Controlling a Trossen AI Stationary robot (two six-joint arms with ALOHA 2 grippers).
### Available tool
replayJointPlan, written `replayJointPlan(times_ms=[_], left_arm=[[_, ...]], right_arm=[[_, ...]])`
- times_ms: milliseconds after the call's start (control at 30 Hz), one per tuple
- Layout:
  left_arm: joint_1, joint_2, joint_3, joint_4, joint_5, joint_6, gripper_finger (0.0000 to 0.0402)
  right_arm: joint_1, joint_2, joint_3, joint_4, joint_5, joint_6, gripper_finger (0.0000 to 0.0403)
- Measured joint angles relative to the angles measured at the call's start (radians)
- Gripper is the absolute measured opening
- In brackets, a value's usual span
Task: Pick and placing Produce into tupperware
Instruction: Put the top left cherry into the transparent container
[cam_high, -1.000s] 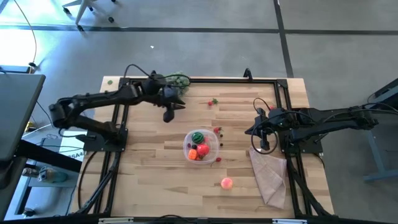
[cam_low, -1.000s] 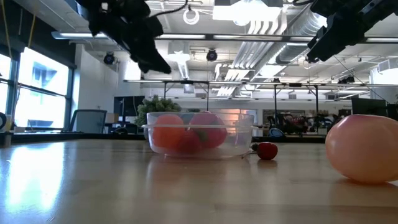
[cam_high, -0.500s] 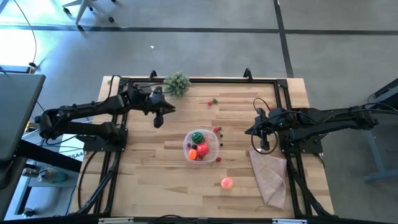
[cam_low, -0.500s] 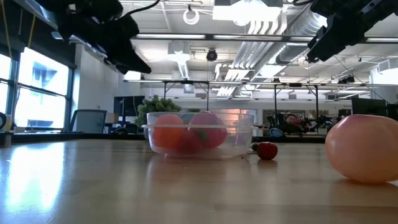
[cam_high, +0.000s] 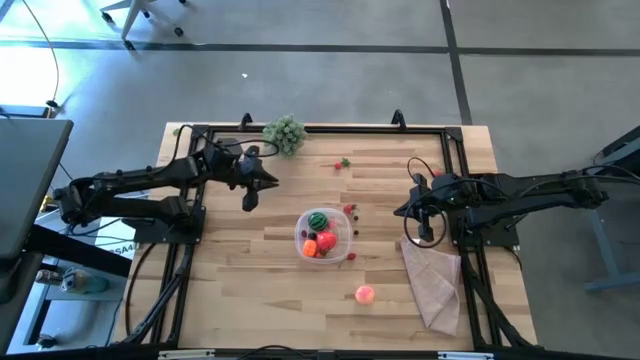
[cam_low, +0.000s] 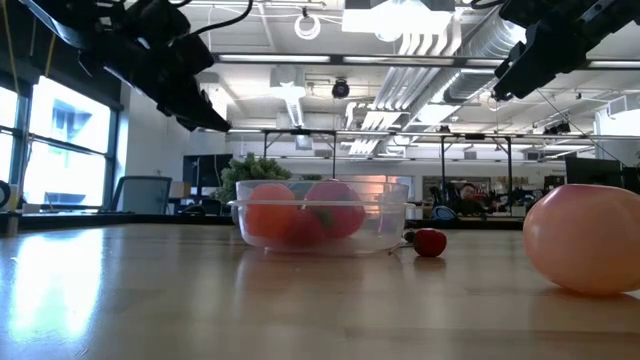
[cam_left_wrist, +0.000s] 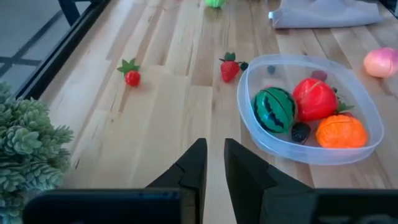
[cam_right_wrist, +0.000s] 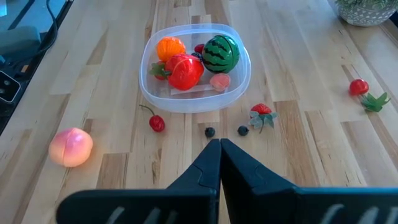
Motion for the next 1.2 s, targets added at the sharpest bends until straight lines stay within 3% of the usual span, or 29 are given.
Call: replayJointPlan(times_ms=[267, 500, 733, 1200], left_arm=[[0.000, -0.001, -0.001, 0.003, 0.030, -0.017, 0.0048], [0.000, -0.010, -0.001, -0.019, 0.230, 0.032, 0.0049], [0.000, -0.015, -0.002, -0.092, 0.184, 0.070, 0.0049], [0.000, -0.014, -0.002, -0.083, 0.164, 0.046, 0.0050]], right_arm=[[0.000, 0.000, 0.000, 0.000, 0.000, 0.000, 0.0000], [0.000, 0.000, 0.000, 0.000, 0.000, 0.000, 0.0000], [0.000, 0.000, 0.000, 0.000, 0.000, 0.000, 0.0000], [0.000, 0.000, 0.000, 0.000, 0.000, 0.000, 0.0000]])
